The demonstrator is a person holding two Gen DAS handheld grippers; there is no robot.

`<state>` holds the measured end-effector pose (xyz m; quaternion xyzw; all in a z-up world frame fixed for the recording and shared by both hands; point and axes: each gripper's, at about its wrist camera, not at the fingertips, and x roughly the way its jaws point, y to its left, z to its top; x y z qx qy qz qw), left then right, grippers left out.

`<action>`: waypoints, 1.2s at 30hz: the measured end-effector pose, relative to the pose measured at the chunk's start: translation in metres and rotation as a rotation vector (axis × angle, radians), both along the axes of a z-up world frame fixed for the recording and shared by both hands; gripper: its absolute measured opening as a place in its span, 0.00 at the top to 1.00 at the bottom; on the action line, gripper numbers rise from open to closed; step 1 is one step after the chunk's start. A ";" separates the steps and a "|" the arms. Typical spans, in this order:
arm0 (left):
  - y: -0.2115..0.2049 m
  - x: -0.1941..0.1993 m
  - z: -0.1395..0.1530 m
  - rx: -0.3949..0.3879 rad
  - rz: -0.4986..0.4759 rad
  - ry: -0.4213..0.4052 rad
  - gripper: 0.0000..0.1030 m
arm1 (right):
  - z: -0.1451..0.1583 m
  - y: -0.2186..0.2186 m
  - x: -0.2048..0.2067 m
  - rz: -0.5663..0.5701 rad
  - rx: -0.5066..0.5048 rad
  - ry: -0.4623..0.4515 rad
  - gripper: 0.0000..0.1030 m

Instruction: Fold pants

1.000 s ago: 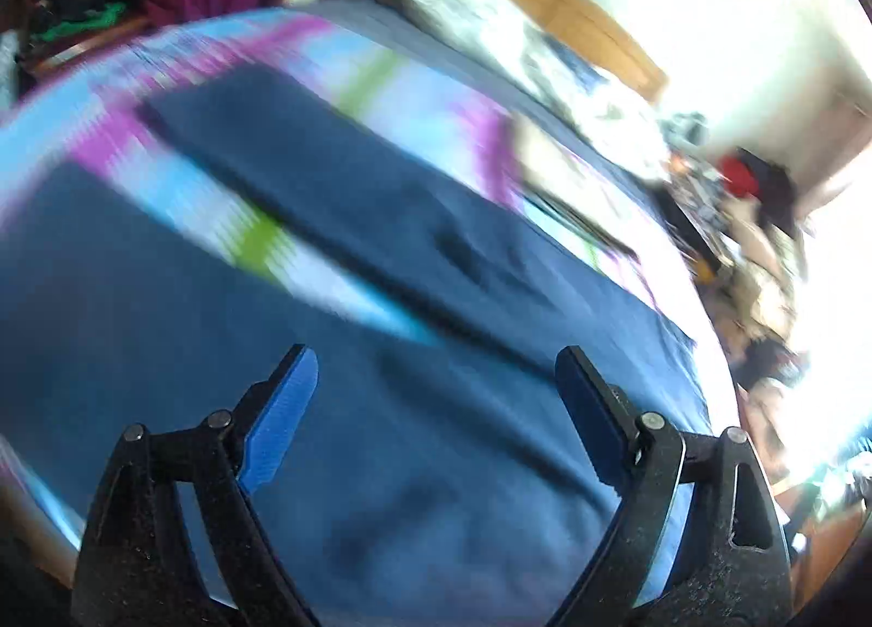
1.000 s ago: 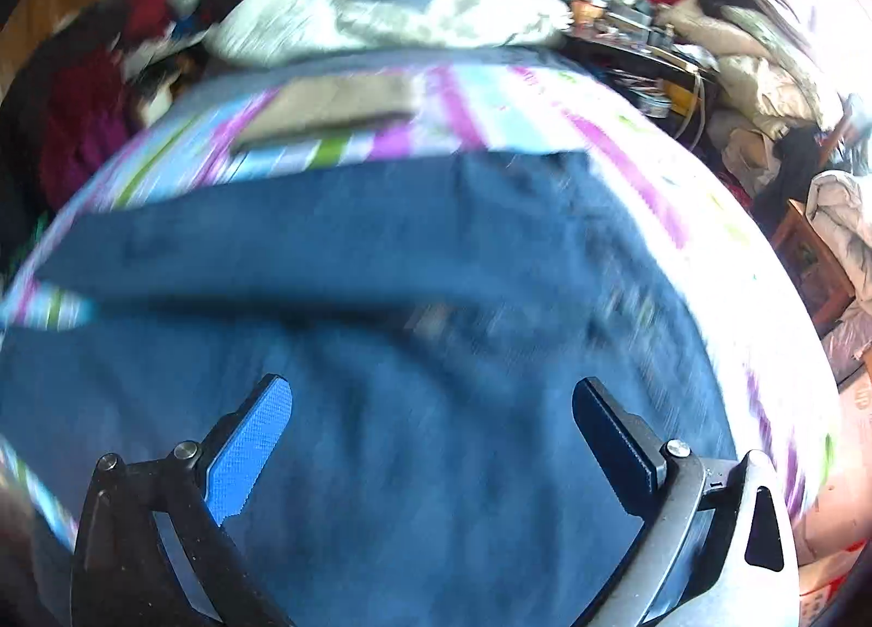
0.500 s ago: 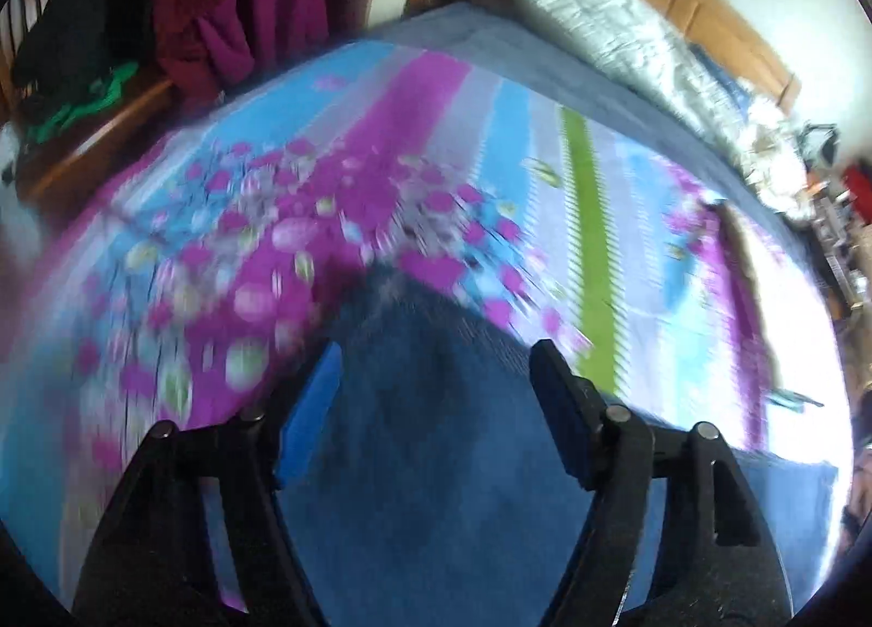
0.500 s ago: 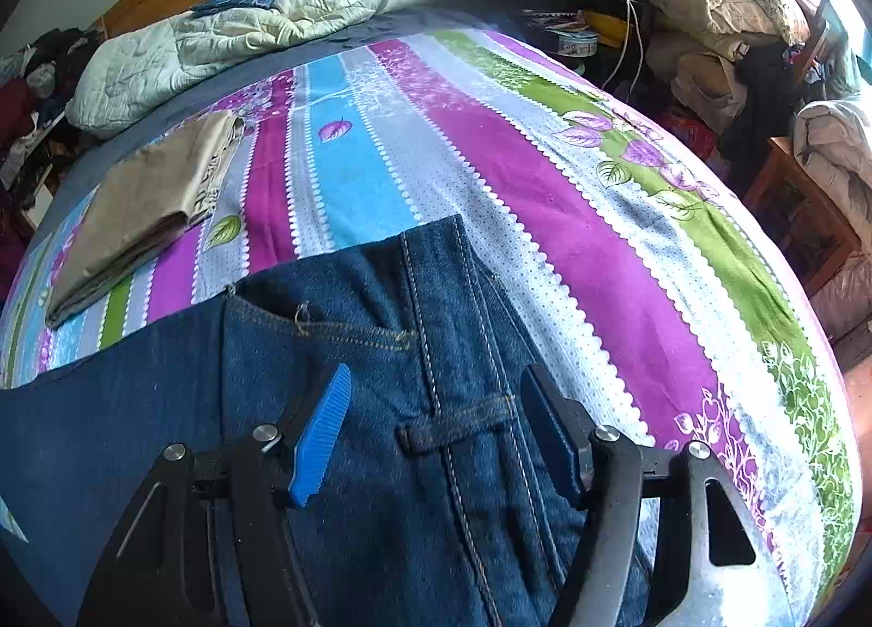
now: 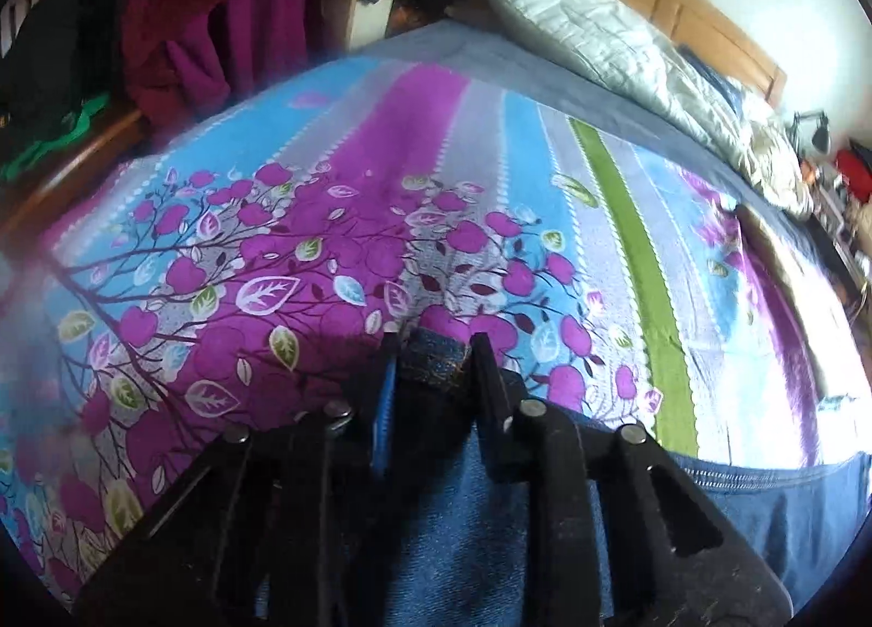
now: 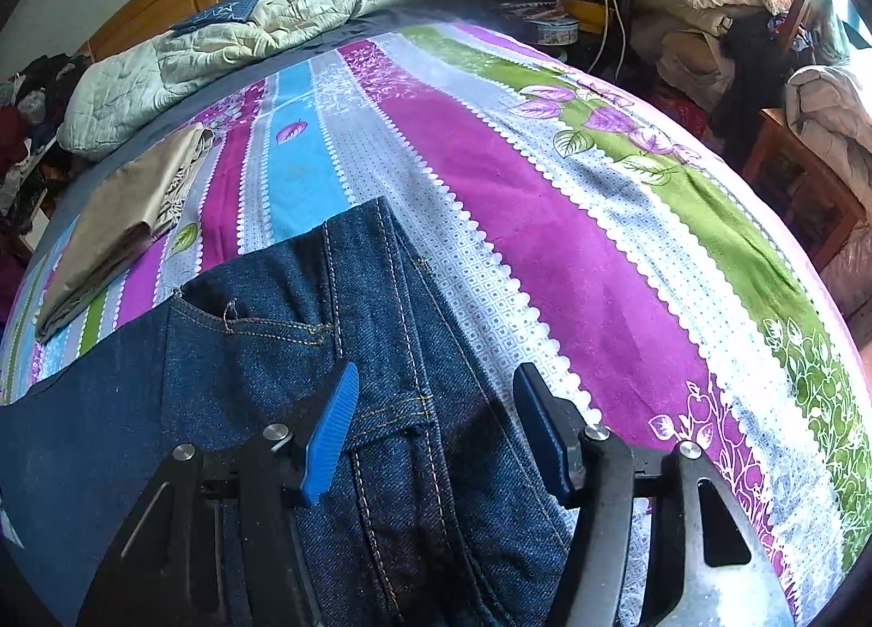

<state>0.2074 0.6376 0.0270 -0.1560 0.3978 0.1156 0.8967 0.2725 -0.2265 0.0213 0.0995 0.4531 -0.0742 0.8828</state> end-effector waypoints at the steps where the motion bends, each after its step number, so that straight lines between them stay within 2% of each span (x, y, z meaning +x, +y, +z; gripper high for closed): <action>1: -0.004 0.000 0.001 0.018 -0.011 -0.003 0.77 | 0.002 -0.002 0.000 0.003 0.006 -0.011 0.37; 5: -0.007 -0.002 0.000 0.045 -0.001 -0.003 0.78 | 0.005 0.000 0.012 0.058 0.018 -0.031 0.37; 7: -0.007 -0.003 -0.001 0.042 0.007 0.001 0.78 | 0.006 0.008 0.024 0.110 0.015 -0.028 0.33; 8: 0.004 0.007 -0.007 0.041 0.012 0.008 0.78 | 0.006 0.013 0.032 0.137 0.003 -0.020 0.30; 11: 0.004 0.010 -0.009 0.040 0.016 0.016 0.78 | 0.007 0.024 0.054 0.176 -0.041 -0.028 0.28; 15: 0.004 0.013 -0.011 0.029 0.023 0.016 0.77 | -0.006 0.025 0.094 0.161 -0.027 0.041 0.28; 17: 0.004 0.014 -0.011 0.030 0.025 0.017 0.77 | -0.018 0.017 0.110 0.127 0.020 0.080 0.28; 18: 0.004 0.014 -0.012 0.031 0.024 0.018 0.77 | -0.020 0.016 0.114 0.116 0.017 0.084 0.31; 19: 0.004 0.015 -0.012 0.034 0.024 0.020 0.77 | -0.017 0.018 0.115 0.127 0.008 0.066 0.53; 20: 0.004 0.015 -0.012 0.038 0.025 0.022 0.77 | -0.016 0.022 0.116 0.146 0.019 0.067 0.64; 21: 0.004 0.015 -0.012 0.043 0.027 0.025 0.77 | -0.015 0.027 0.114 0.143 -0.007 0.075 0.66; 24: 0.002 0.018 -0.012 0.069 0.033 0.042 0.77 | -0.006 0.039 0.101 0.145 -0.057 0.061 0.72; 27: -0.003 0.018 -0.003 0.079 0.063 0.054 0.78 | 0.029 0.039 0.076 0.108 -0.009 -0.006 0.73; 32: 0.008 -0.034 0.048 -0.067 0.122 -0.135 0.78 | 0.098 0.034 0.005 0.116 0.037 -0.092 0.73; 34: 0.008 -0.067 0.070 -0.071 0.102 -0.187 0.78 | 0.116 0.027 -0.038 0.104 0.077 -0.108 0.73; 36: 0.013 -0.114 0.089 -0.114 0.096 -0.239 0.78 | 0.122 0.015 -0.082 0.078 0.141 -0.109 0.73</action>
